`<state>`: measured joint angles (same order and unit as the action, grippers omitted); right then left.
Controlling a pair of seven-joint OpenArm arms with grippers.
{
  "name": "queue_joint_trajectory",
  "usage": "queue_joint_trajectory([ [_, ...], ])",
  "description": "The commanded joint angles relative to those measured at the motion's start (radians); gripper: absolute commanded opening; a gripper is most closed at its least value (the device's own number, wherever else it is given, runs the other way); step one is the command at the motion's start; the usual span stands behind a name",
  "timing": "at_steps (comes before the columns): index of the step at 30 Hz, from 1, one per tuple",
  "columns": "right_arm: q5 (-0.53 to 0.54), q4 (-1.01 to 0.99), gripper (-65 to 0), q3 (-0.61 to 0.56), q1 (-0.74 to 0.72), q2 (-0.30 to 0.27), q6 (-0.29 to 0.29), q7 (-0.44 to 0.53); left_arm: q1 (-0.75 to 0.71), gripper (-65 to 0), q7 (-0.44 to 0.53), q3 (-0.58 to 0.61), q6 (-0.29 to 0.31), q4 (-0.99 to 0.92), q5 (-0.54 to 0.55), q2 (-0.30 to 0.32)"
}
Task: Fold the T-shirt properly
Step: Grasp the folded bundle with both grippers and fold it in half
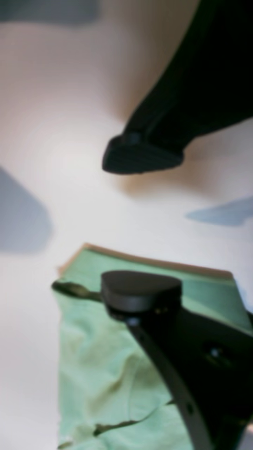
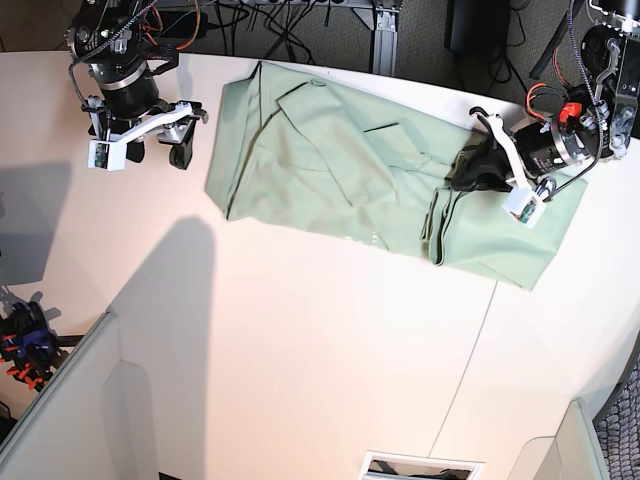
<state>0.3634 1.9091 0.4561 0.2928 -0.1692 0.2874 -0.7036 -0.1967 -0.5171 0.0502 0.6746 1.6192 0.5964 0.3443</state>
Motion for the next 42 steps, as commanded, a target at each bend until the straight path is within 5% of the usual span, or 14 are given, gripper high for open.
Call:
queue_joint_trajectory([
  [1, 0.036, -0.011, -22.2, 0.005, -0.004, -0.011, -0.003, 0.009, 0.011, -65.0, 0.019, -0.006, 0.023, 0.018, 0.021, 0.008],
  [5, 0.153, -0.107, -22.2, 0.003, -0.004, -0.008, 0.029, 0.003, 0.011, -65.0, 0.019, -0.006, 0.023, 0.018, 0.021, 0.007],
  [13, 0.180, -0.153, -22.1, -0.061, -0.004, 0.048, 0.035, 0.000, 0.011, -65.0, 0.019, -0.006, 0.023, 0.018, 0.021, 0.007],
  [35, 0.126, -0.200, -22.6, -0.188, -0.058, 0.159, 0.034, 0.051, 0.011, -65.0, 0.000, -0.006, 0.023, 0.018, 0.043, 0.008],
  [37, 0.111, -0.200, -29.0, -0.203, -0.063, 0.159, 0.034, 0.071, 0.011, -65.0, 0.000, -0.006, 0.023, 0.018, 0.043, 0.008],
  [41, 0.107, -0.200, -64.9, -0.209, -0.068, 0.158, 0.035, 0.127, 0.011, -65.0, 0.000, -0.006, 0.023, 0.018, 0.043, 0.008],
  [42, 0.103, -0.200, -65.0, -0.209, -0.070, 0.158, 0.035, 0.128, 0.012, -65.0, 0.000, -0.006, 0.023, 0.018, 0.043, 0.008],
])
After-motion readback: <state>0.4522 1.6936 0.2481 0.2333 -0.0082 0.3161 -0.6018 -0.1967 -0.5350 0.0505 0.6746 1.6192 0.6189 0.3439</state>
